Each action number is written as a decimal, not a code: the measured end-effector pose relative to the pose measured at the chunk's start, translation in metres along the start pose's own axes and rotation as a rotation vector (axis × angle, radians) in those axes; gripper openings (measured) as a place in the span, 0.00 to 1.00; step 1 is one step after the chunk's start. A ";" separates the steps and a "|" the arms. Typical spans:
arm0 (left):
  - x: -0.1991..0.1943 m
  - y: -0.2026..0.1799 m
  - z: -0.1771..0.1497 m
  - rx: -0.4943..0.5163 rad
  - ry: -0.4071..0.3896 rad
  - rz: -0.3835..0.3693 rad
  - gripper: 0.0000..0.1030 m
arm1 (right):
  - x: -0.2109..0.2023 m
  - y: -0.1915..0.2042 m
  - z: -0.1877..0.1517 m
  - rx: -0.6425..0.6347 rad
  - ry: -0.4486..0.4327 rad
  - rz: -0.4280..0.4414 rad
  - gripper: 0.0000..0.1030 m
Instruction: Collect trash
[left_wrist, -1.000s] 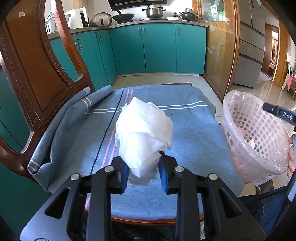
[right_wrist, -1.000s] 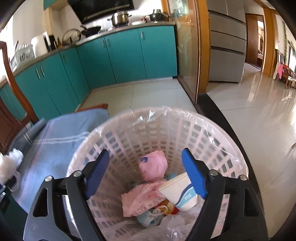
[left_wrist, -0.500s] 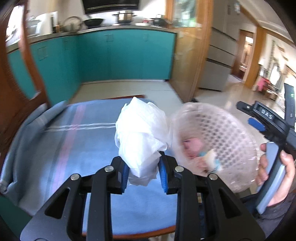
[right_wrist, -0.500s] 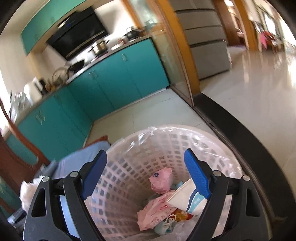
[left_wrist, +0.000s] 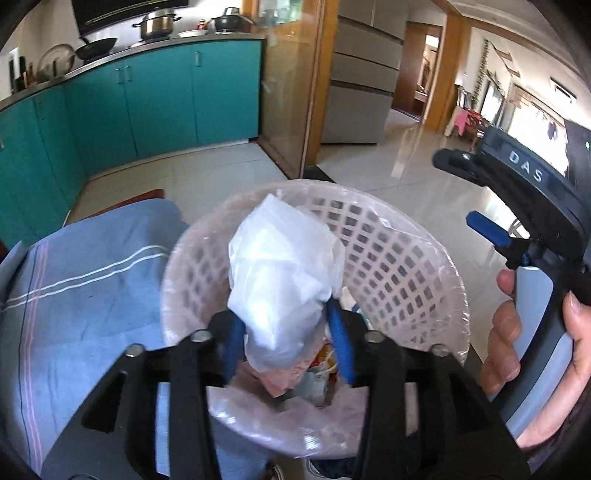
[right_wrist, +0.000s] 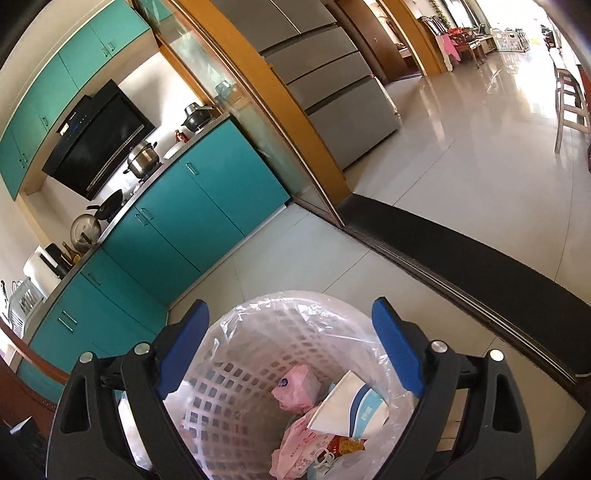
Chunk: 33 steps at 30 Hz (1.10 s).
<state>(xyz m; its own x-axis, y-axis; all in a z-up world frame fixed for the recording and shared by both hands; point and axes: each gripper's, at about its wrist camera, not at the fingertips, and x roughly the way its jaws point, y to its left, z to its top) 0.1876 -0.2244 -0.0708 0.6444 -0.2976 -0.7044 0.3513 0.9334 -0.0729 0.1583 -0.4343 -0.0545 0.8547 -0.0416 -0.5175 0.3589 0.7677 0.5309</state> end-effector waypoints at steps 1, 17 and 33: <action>0.001 -0.002 0.000 0.003 -0.003 -0.001 0.54 | 0.000 0.001 0.000 -0.004 0.000 -0.001 0.86; -0.094 0.086 -0.062 -0.090 -0.073 0.297 0.85 | 0.004 0.044 -0.032 -0.203 0.023 0.052 0.86; -0.235 0.139 -0.115 -0.128 -0.220 0.522 0.97 | -0.166 0.124 -0.136 -0.695 -0.008 0.058 0.93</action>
<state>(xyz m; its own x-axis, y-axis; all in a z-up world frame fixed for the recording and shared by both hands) 0.0073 -0.0014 0.0036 0.8408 0.1866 -0.5081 -0.1270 0.9805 0.1500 0.0096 -0.2454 0.0058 0.8688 0.0092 -0.4951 -0.0084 1.0000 0.0038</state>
